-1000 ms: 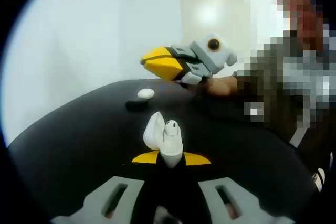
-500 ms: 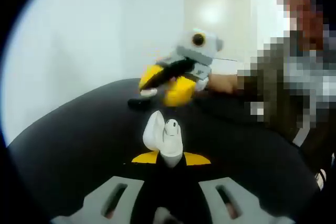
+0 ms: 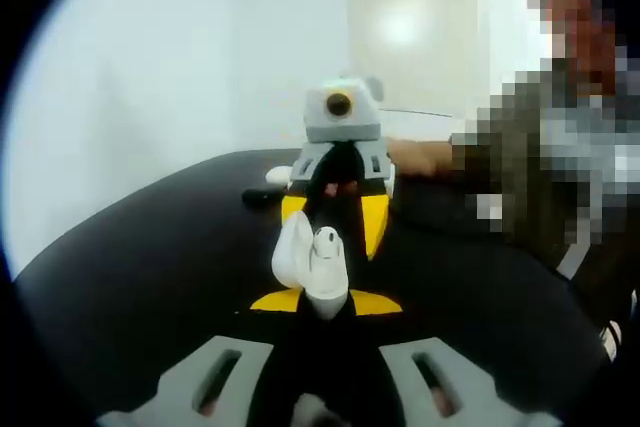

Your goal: Pick up three earphones and place each one into its charging case using tactile feedback, ensure that each earphone is properly inserted and securely positioned inside the case.

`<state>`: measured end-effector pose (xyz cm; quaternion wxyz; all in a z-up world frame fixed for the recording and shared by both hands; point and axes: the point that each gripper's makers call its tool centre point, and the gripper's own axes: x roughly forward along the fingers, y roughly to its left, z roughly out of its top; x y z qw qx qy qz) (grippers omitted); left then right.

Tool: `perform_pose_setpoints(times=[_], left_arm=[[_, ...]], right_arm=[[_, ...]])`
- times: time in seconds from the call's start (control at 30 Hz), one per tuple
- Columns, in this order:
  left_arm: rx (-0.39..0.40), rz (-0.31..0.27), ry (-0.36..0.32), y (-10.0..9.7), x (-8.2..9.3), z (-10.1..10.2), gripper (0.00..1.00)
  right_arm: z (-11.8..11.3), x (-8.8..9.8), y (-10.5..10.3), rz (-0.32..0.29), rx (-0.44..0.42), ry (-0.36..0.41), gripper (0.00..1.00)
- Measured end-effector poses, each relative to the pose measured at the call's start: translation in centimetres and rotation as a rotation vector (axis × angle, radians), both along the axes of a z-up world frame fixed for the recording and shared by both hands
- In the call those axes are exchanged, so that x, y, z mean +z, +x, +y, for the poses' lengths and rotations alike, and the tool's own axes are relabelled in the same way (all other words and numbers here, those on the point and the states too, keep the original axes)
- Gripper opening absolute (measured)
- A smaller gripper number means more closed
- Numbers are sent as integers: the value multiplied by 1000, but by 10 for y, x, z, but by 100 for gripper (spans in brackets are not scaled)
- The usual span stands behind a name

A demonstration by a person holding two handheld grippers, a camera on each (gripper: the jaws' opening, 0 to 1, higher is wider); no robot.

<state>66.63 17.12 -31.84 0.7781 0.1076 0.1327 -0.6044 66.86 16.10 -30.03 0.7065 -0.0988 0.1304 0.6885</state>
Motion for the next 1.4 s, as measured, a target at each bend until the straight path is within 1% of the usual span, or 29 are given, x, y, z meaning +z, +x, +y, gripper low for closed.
perform_pose_setpoints(times=[0.1,0.27,0.4,0.57,0.7,0.77,0.83,0.9,1.0,1.1,1.23,1.4], left_arm=[[-5,-3,2,0,0,0,13],[-9,-1,8,-1,1,2,16],[-10,1,11,-1,1,3,16],[-12,-2,10,0,3,3,15],[1,-12,-16,3,8,3,15],[4,-11,-28,4,10,3,14],[-5,-2,-38,1,10,1,13],[-11,0,-35,-1,8,-1,13],[-10,2,-35,-1,7,-2,13],[-11,2,-34,-2,6,-3,13],[-10,-3,-31,-1,6,-1,13],[-2,12,-68,0,12,3,13]], right_arm=[[-1,0,1,13,-1,2,30],[-5,0,5,11,-15,11,29],[-3,0,3,-2,-7,11,27],[-4,-2,3,-33,-4,-2,21],[-8,-1,1,-58,9,-10,18],[-10,-1,1,-57,14,-11,18],[-9,-1,-1,-43,18,-2,18],[-7,-3,-2,-38,19,3,18],[-5,-8,-2,-59,22,-10,18],[-6,-8,-3,-81,32,-14,18],[-6,-8,-4,-85,36,-18,17],[-6,-9,-3,-79,36,-17,17]])
